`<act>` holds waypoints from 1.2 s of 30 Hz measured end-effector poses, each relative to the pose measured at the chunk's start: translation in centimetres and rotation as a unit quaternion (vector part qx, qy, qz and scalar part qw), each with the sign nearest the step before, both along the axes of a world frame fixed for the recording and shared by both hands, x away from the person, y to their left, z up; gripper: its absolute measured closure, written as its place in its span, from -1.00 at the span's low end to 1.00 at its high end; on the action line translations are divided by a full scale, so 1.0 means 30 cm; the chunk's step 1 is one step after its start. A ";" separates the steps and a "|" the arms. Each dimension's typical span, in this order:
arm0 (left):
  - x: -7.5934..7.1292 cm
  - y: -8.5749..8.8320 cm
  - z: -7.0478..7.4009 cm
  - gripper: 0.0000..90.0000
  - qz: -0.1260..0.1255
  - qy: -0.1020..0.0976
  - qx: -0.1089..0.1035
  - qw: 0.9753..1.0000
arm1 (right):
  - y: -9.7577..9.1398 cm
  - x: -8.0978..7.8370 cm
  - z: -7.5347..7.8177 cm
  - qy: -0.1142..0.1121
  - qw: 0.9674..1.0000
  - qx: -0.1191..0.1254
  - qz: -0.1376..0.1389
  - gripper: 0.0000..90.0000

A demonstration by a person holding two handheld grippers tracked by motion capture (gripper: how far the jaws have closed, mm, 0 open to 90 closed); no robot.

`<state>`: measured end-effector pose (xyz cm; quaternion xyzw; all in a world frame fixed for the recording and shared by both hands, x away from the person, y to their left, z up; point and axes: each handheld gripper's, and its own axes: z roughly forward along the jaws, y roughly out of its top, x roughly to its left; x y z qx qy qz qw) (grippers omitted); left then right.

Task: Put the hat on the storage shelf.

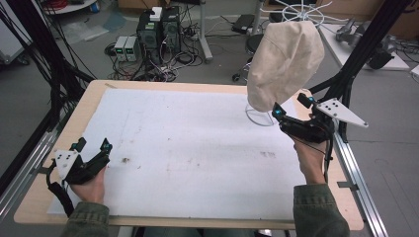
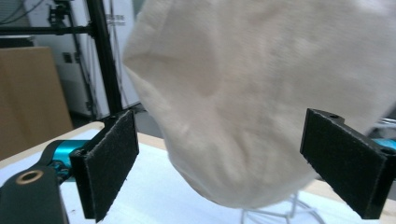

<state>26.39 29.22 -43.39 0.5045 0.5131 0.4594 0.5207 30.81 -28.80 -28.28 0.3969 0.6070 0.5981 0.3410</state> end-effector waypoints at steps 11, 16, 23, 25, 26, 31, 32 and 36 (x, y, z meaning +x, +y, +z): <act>-0.004 0.003 0.002 -0.46 0.003 -0.001 -0.001 1.000 | -0.042 -0.088 -0.087 0.006 0.998 0.008 -0.064 -0.77; -0.006 0.004 0.002 -0.46 0.005 -0.001 -0.002 1.000 | -0.052 -0.150 -0.136 0.002 0.993 0.007 -0.119 -0.78; -0.009 0.003 0.003 -0.46 0.005 -0.004 -0.002 1.000 | -0.054 -0.196 -0.197 0.014 0.990 0.017 -0.142 -0.78; -0.009 0.003 0.002 -0.46 0.006 -0.003 -0.003 1.000 | -0.062 -0.212 -0.224 0.010 0.985 0.031 -0.171 -0.78; -0.009 0.003 0.002 -0.46 0.006 -0.003 -0.003 1.000 | -0.062 -0.212 -0.224 0.010 0.985 0.031 -0.171 -0.78; -0.010 0.003 0.003 -0.46 0.006 -0.003 -0.003 1.000 | -0.064 -0.217 -0.285 0.024 0.979 0.040 -0.198 -0.78; -0.010 0.003 0.003 -0.46 0.006 -0.004 -0.002 1.000 | -0.064 -0.217 -0.285 0.024 0.979 0.040 -0.198 -0.78; -0.010 0.003 0.002 -0.46 0.007 -0.003 -0.003 1.000 | -0.051 -0.214 -0.322 0.028 0.979 0.032 -0.198 -0.78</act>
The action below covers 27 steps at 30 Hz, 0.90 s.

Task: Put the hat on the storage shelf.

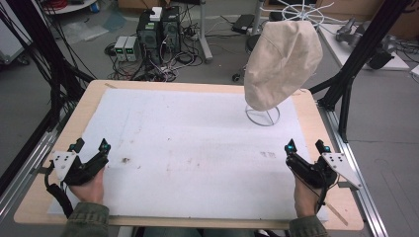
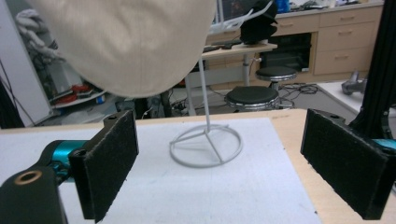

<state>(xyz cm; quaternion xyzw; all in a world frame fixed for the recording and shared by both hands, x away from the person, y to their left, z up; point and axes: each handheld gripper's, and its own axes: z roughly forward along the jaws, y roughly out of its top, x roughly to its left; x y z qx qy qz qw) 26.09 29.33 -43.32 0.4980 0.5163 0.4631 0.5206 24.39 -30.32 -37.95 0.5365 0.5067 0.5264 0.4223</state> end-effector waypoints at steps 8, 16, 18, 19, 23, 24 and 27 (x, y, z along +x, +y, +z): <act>0.000 0.000 0.000 -0.46 -0.001 -0.001 0.001 1.000 | 0.015 0.007 -0.082 0.016 0.999 -0.003 -0.038 -0.78; 0.003 -0.002 -0.002 -0.46 -0.002 -0.001 0.000 1.000 | 0.021 0.011 -0.131 0.034 0.998 0.000 -0.051 -0.78; 0.004 -0.003 -0.001 -0.46 -0.003 0.000 -0.001 1.000 | 0.024 0.017 -0.138 0.045 0.998 0.003 -0.047 -0.78; 0.005 -0.003 -0.001 -0.46 -0.003 0.000 -0.001 1.000 | 0.030 0.018 -0.139 0.043 0.998 0.000 -0.045 -0.78; 0.003 -0.002 -0.001 -0.46 -0.001 0.001 -0.002 1.000 | 0.037 0.017 -0.140 0.038 0.999 -0.005 -0.038 -0.78; 0.002 -0.001 -0.001 -0.46 -0.001 0.001 -0.002 1.000 | 0.041 0.016 -0.140 0.040 0.999 -0.005 -0.036 -0.78; 0.000 0.000 -0.001 -0.46 -0.001 0.002 -0.001 1.000 | 0.042 0.016 -0.139 0.034 0.999 -0.013 -0.033 -0.78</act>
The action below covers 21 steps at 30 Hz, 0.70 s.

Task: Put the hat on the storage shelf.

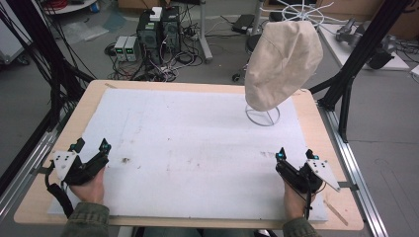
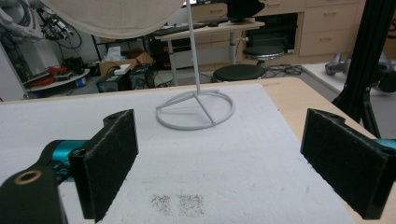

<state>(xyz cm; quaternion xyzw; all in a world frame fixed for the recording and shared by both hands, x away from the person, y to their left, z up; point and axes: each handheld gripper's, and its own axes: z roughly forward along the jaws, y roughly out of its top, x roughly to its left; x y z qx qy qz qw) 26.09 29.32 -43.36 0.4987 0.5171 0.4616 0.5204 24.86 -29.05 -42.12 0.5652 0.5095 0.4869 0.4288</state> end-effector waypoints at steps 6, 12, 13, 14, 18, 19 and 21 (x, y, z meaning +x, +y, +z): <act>-0.002 0.002 -0.001 -0.46 0.001 0.000 -0.001 1.000 | -0.010 0.004 0.000 0.003 1.000 0.009 0.000 -0.78; 0.000 -0.001 -0.002 -0.46 -0.002 0.001 0.001 1.000 | -0.011 0.004 0.000 0.007 1.000 0.013 0.004 -0.78; 0.000 -0.001 -0.002 -0.46 -0.002 0.001 0.002 1.000 | -0.011 0.004 0.000 0.008 1.000 0.013 0.004 -0.78; 0.001 -0.002 -0.002 -0.46 -0.003 0.000 0.001 1.000 | -0.011 0.004 0.000 0.009 1.000 0.014 0.005 -0.78; -0.001 -0.003 -0.002 -0.46 -0.006 0.003 0.004 1.000 | -0.011 0.003 -0.001 0.010 1.000 0.017 0.006 -0.78; -0.001 -0.003 -0.002 -0.46 -0.006 0.003 0.005 1.000 | -0.012 0.003 -0.001 0.011 1.000 0.016 0.008 -0.78; -0.002 -0.003 -0.003 -0.46 -0.007 0.003 0.004 1.000 | -0.013 0.003 -0.001 0.014 1.000 0.017 0.009 -0.78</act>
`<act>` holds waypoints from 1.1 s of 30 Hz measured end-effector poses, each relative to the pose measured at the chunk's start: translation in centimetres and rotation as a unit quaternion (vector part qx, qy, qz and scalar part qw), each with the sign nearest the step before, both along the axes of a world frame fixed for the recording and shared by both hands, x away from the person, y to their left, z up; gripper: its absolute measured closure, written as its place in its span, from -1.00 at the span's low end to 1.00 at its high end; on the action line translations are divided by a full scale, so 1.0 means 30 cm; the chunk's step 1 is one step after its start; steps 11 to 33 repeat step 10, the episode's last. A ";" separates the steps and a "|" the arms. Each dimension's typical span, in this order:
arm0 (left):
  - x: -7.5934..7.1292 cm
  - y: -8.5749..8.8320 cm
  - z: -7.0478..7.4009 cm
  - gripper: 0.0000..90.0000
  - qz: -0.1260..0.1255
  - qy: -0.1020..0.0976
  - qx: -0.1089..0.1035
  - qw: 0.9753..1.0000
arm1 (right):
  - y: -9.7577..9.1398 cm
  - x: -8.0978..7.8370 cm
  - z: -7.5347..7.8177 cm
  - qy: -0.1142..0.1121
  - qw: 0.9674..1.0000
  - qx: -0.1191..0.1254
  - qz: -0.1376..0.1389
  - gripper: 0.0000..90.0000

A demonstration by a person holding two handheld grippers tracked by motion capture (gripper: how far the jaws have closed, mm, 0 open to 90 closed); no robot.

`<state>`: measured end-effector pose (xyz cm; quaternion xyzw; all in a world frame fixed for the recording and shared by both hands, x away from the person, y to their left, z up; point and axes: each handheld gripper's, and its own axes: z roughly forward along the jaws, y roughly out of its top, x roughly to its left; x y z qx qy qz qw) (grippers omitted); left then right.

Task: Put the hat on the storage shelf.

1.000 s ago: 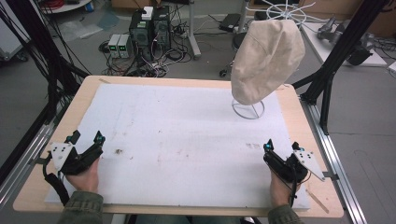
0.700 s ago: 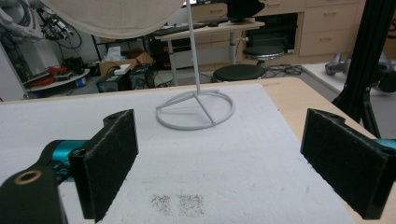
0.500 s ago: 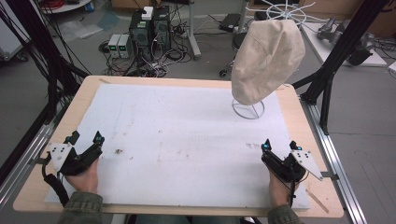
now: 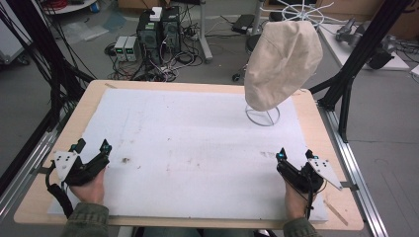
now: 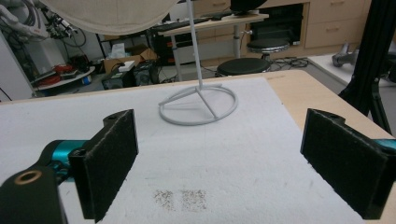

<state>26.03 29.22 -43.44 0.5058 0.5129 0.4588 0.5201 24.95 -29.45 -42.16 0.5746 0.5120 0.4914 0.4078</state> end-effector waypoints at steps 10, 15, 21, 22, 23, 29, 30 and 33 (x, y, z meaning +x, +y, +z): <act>-0.002 0.004 -0.002 -0.48 -0.001 0.006 0.000 1.000 | 0.013 -0.010 0.003 0.000 1.000 -0.012 0.009 -0.78; -0.002 0.004 -0.002 -0.48 -0.001 0.006 0.000 1.000 | 0.013 -0.010 0.003 0.000 1.000 -0.012 0.009 -0.78; -0.002 0.004 -0.002 -0.48 -0.001 0.006 0.000 1.000 | 0.013 -0.010 0.003 0.000 1.000 -0.012 0.009 -0.78; -0.002 0.004 -0.002 -0.48 -0.001 0.006 0.000 1.000 | 0.013 -0.010 0.003 0.000 1.000 -0.012 0.009 -0.78; -0.002 0.004 -0.002 -0.48 -0.001 0.006 0.000 1.000 | 0.013 -0.010 0.003 0.000 1.000 -0.012 0.009 -0.78; -0.002 0.004 -0.002 -0.48 -0.001 0.006 0.000 1.000 | 0.013 -0.010 0.003 0.000 1.000 -0.012 0.009 -0.78; -0.002 0.004 -0.002 -0.48 -0.001 0.006 0.000 1.000 | 0.013 -0.010 0.003 0.000 1.000 -0.012 0.009 -0.78; -0.002 0.004 -0.002 -0.48 -0.001 0.006 0.000 1.000 | 0.013 -0.010 0.003 0.000 1.000 -0.012 0.009 -0.78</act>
